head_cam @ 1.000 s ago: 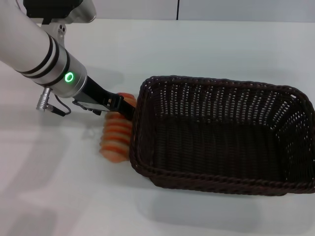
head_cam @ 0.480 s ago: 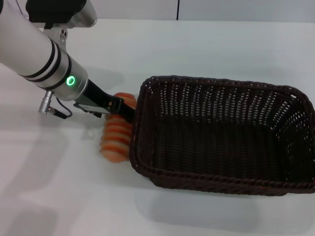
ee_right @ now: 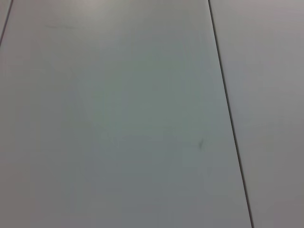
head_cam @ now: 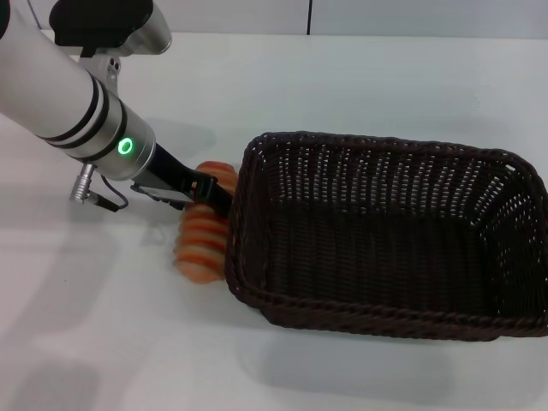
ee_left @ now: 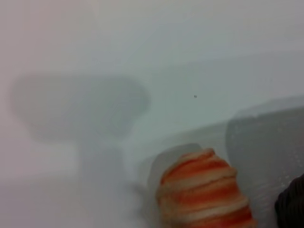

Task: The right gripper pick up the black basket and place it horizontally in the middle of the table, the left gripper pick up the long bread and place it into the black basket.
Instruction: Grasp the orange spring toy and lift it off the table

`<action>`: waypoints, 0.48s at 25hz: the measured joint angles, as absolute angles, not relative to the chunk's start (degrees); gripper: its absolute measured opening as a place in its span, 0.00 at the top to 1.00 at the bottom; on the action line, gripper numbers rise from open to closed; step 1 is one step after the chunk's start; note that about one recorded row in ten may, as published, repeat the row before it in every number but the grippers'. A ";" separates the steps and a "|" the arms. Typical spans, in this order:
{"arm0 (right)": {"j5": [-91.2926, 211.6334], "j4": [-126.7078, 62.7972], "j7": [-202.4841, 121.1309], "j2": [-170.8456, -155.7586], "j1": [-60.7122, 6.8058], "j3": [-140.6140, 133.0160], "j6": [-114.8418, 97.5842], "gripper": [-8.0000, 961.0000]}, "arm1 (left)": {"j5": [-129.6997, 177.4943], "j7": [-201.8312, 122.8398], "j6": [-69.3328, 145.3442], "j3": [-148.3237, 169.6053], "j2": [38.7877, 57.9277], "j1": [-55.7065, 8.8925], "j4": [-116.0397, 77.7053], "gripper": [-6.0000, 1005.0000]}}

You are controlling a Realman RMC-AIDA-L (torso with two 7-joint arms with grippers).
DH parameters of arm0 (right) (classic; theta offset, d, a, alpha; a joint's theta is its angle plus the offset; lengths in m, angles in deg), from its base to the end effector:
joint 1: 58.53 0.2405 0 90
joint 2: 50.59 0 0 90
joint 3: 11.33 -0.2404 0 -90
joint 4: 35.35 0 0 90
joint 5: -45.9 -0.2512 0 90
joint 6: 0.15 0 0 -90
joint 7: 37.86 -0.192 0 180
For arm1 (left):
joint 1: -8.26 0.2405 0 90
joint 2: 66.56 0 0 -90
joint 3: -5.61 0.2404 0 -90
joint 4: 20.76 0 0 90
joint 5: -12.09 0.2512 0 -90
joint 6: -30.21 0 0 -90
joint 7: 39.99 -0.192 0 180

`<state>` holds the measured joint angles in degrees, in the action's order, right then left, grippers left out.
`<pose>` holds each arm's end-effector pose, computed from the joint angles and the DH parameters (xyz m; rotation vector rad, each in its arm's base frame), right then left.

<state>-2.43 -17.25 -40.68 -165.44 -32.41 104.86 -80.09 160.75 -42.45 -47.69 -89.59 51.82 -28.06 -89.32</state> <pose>0.2882 0.4185 0.0739 -1.2471 0.2546 0.9226 -0.1912 0.4144 -0.0639 -2.1970 -1.4740 0.3290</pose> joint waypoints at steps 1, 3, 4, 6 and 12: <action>-2.43 -17.23 -40.68 -165.47 -32.45 104.86 -80.18 0.67 | 160.76 -42.45 -47.66 -89.57 51.80 -27.97 -89.31 0.32; -2.43 -17.16 -40.68 -165.51 -32.52 104.86 -80.30 0.67 | 160.77 -42.45 -47.66 -89.52 51.77 -27.83 -89.31 0.32; -2.43 -17.13 -40.68 -165.52 -32.57 104.86 -80.33 0.67 | 160.77 -42.46 -47.66 -89.51 51.74 -27.77 -89.31 0.32; -2.43 -17.09 -40.68 -165.56 -32.63 104.86 -80.39 0.67 | 160.78 -42.46 -47.69 -89.49 51.69 -27.69 -89.31 0.32; -2.43 -16.99 -40.68 -165.63 -32.77 104.86 -80.40 0.67 | 161.08 -42.49 -48.14 -89.72 51.59 -27.59 -89.79 0.46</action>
